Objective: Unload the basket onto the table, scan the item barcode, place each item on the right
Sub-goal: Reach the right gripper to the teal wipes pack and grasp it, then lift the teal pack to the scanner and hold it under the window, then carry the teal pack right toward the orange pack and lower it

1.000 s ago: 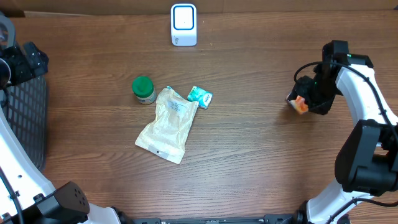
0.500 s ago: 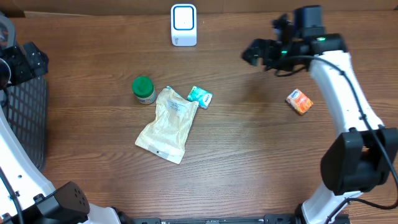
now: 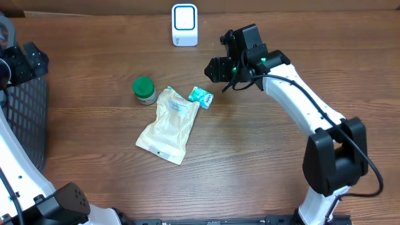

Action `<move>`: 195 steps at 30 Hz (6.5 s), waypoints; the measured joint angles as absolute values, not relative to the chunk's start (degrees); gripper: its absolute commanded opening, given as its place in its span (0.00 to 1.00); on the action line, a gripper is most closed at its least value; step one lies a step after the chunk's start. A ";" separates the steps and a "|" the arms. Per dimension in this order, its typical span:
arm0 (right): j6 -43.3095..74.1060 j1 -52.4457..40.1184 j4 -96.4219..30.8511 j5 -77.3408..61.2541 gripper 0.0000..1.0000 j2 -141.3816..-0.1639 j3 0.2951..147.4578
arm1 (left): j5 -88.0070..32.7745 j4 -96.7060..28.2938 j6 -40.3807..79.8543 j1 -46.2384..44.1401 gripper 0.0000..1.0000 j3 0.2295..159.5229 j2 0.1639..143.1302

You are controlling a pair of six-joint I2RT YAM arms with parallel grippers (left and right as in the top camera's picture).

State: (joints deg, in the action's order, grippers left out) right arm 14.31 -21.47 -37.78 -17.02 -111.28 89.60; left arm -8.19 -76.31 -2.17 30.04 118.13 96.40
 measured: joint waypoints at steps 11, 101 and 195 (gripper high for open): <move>16.47 -20.71 -36.80 -20.82 0.37 -120.60 89.56 | -8.19 -76.31 -2.17 30.04 1.00 118.13 96.40; 37.65 -19.53 -46.70 -40.23 0.04 -110.13 96.82 | -8.19 -76.29 -2.17 30.04 1.00 118.13 96.40; 32.53 -8.58 -74.19 10.00 0.04 -116.86 96.86 | -8.21 -76.31 -2.17 30.04 1.00 118.13 96.40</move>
